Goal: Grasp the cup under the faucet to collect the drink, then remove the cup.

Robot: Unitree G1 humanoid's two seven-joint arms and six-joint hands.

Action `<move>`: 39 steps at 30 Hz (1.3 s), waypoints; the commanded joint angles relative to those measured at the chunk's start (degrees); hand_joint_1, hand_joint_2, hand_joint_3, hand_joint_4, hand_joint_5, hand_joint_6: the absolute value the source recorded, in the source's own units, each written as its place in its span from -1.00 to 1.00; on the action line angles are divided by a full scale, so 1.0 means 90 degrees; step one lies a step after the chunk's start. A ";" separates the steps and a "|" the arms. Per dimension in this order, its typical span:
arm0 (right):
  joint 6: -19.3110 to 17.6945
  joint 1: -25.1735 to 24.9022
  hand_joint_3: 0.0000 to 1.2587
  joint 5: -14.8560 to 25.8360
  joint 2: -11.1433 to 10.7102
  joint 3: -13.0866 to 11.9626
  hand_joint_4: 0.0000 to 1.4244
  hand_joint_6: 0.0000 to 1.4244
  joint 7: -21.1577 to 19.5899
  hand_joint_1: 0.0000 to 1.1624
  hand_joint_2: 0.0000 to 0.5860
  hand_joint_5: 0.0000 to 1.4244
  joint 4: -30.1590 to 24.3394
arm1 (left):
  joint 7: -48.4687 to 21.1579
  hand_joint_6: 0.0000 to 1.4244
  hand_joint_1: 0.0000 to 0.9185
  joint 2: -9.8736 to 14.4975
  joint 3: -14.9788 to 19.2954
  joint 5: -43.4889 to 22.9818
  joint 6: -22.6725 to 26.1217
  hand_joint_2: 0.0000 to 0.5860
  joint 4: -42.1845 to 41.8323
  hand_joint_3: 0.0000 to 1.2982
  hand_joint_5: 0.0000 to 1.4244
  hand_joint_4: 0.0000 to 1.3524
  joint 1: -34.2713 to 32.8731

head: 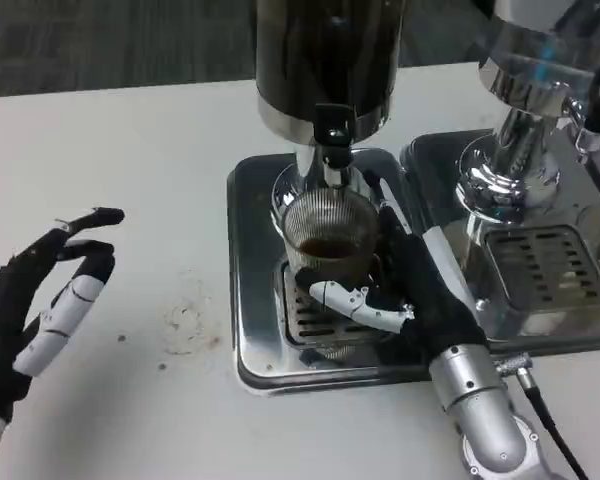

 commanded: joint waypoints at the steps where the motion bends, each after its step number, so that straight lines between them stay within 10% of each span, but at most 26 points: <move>1: 0.0135 0.0083 -0.89 0.0056 0.0075 0.0067 -0.70 -0.60 0.0291 0.33 -0.41 -0.75 0.0318 | 0.0101 -0.61 -1.00 -0.0009 0.0010 -0.0075 0.0037 -0.31 0.0016 -0.45 -0.47 -0.63 0.0102; 22: -0.0060 -0.0166 -0.08 -0.0459 0.0136 0.0033 -0.14 -0.24 -0.0877 0.75 -0.55 -0.24 0.0716 | 0.0131 -0.61 -1.00 -0.0028 -0.0027 -0.0142 0.0110 -0.31 -0.0234 -0.44 -0.47 -0.63 0.0305; 39: -0.0362 -0.0029 0.14 -0.0793 0.0087 -0.0011 0.03 -0.06 -0.1738 0.82 -0.67 -0.01 0.0489 | 0.0122 -0.61 -1.00 -0.0009 -0.0138 -0.0063 -0.0007 -0.30 -0.0169 -0.44 -0.45 -0.61 0.0220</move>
